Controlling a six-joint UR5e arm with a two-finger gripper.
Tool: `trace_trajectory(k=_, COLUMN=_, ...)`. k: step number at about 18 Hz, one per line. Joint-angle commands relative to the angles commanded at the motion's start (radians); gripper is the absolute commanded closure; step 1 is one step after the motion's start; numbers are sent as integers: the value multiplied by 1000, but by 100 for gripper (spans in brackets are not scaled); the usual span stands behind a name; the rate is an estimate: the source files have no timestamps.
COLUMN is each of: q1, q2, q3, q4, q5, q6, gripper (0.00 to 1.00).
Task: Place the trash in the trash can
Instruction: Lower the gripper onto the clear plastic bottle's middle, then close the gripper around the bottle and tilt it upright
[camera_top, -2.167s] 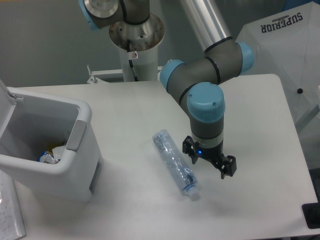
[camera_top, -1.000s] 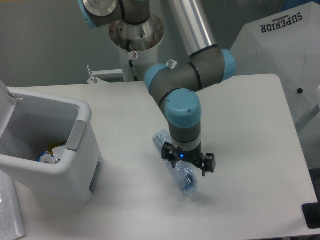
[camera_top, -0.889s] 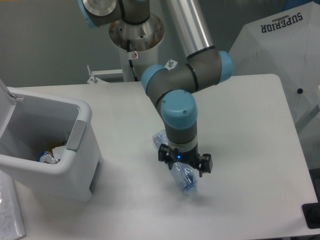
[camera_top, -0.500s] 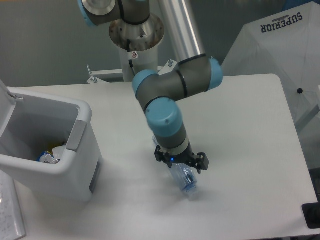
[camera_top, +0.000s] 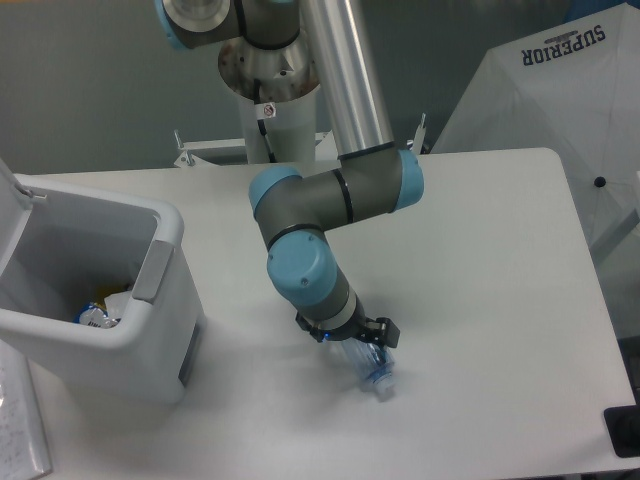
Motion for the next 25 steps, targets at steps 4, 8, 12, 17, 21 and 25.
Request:
trace_trajectory(k=4, q1=6, q2=0, q3=15, q4=2, q5=-25, q6=-170, gripper=0)
trace_trajectory(k=8, q1=5, q2=-17, q3=60, q4=2, q5=-14, q6=-256, gripper=0)
trace_trajectory(k=12, q1=5, q2=-17, q3=49, q4=8, q5=13, q6=-258, gripper=0)
trace_trajectory(k=17, q1=3, q2=-17, q3=18, q4=11, q5=83, q6=-259, gripper=0)
trace_trajectory(k=21, q1=-1, q2=-32, q3=18, q4=11, q5=87, q6=-262, gripper=0)
trace_trajectory(k=25, q1=-1, q2=-43, q3=11, q4=12, q5=96, q6=-258, gripper=23)
